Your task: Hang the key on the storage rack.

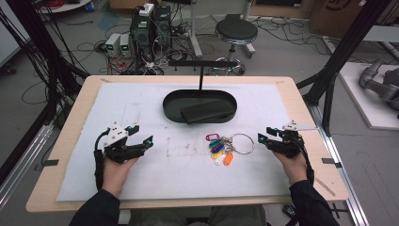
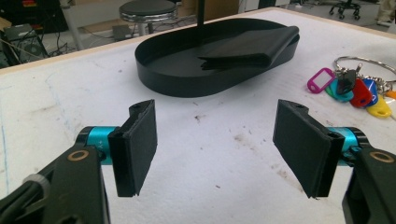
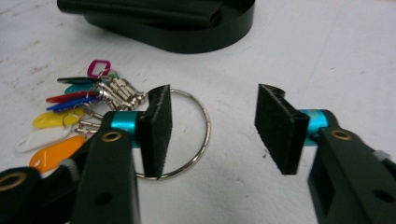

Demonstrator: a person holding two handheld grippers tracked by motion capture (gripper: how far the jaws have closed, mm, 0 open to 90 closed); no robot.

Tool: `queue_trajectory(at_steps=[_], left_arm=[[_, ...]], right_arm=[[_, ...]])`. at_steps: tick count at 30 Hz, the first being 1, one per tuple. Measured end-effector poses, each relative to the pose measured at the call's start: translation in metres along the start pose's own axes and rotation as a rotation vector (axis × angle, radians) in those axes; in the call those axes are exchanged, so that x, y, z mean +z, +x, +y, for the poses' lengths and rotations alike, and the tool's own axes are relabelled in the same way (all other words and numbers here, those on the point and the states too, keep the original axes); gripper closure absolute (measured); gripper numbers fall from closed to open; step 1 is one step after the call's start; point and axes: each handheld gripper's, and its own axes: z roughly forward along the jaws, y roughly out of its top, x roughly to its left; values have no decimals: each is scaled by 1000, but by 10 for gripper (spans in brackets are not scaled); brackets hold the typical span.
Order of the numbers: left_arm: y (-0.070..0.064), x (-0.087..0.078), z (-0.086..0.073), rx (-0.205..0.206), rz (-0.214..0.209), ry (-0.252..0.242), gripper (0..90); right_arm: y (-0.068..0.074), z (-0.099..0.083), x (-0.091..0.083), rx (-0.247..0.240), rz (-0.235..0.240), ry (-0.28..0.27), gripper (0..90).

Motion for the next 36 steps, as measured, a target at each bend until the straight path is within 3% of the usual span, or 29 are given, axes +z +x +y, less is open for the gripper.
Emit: queue_trajectory(at_steps=[7,17,21,23,25,30,36], left_arm=[[1,-2,-4,-1,3,11,307],[1,-5,-8,-3,5,19,307],[0,-5,-9,-3,5,23,307],[-1,-3,-9,-1,3,25,307],[-3,-2,-9,3,-1,29,307],[-5,-1,-9,13,-6,34,307],[-4,-1,-10,7,-3,34,307]], right_arm=[[7,0,24,-41,12,78,626],[7,-3,50,-61,-34,212,719],[8,-2,51,-67,-47,213,761],[9,-2,51,-74,-55,210,863],[10,-2,51,-85,-61,210,871],[9,0,50,-53,-51,212,877],[6,6,36,-2,-14,110,877]])
